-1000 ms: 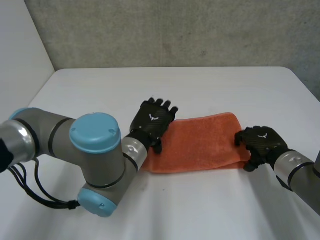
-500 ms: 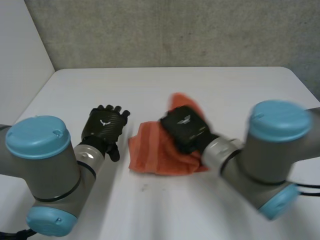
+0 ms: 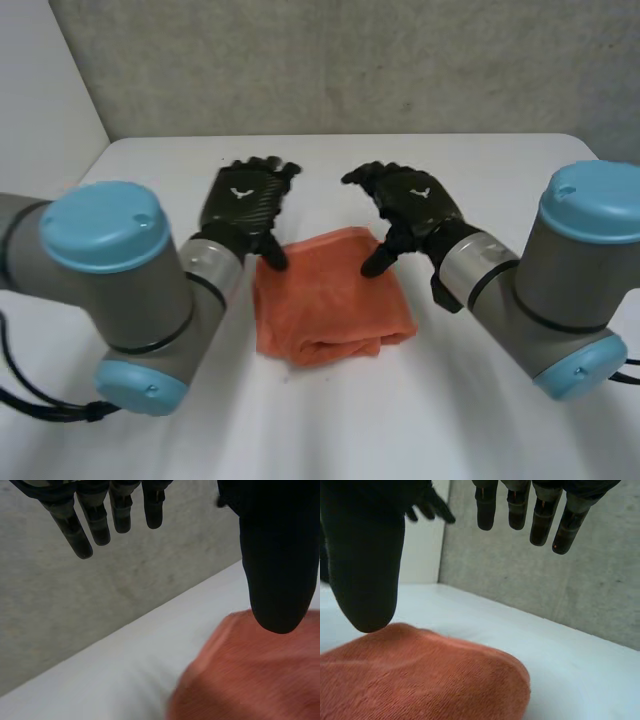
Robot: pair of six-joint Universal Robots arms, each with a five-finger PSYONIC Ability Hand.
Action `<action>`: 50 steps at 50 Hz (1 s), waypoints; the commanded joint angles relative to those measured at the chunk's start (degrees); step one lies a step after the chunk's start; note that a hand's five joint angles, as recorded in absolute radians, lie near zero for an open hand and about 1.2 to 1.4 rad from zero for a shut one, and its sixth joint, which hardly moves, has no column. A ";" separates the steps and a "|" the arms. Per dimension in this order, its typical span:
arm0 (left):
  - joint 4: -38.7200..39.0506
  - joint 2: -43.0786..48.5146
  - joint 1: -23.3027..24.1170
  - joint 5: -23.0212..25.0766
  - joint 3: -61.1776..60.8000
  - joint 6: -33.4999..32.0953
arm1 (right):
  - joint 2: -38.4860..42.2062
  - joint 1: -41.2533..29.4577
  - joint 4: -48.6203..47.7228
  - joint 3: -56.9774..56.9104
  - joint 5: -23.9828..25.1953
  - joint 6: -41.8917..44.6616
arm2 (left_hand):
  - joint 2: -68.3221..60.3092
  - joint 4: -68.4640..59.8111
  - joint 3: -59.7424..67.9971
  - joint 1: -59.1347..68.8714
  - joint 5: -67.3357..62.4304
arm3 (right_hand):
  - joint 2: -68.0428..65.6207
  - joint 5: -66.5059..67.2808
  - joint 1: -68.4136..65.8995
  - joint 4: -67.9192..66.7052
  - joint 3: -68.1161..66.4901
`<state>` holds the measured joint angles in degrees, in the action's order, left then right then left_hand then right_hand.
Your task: Fold the laundry
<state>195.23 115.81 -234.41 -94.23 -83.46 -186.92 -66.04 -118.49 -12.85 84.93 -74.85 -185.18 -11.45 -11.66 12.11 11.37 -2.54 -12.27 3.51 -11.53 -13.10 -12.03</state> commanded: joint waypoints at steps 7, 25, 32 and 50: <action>-10.75 11.72 3.17 -4.11 4.45 4.20 | 17.25 0.45 16.62 -12.24 -1.18 4.38 | -1.12 -0.92 0.46 1.20 -0.04 | 2.27 -3.51 1.53 3.10 2.03; -13.73 -6.00 -0.86 -4.03 4.89 3.67 | -1.36 3.78 12.68 -9.97 -5.83 4.04 | 0.56 0.77 -1.23 -0.49 1.65 | 2.27 -3.51 1.53 3.10 2.03; -23.29 -15.78 -10.35 1.74 9.89 3.84 | -12.87 8.27 11.01 -9.17 -15.14 5.09 | 1.06 1.27 -1.73 -0.99 2.15 | 2.27 -3.51 1.53 3.10 2.03; -28.33 -22.12 -18.90 11.97 8.76 6.39 | -15.35 10.47 13.56 -8.73 -13.66 9.48 | 1.40 1.61 -2.06 -1.32 2.49 | 2.27 -3.51 1.53 3.10 2.03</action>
<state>166.35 93.84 -254.09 -81.97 -74.04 -180.84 -81.64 -107.57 0.54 75.88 -89.94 -176.07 -11.43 -11.62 12.11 11.21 -2.53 -12.27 3.50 -10.75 -13.10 -12.03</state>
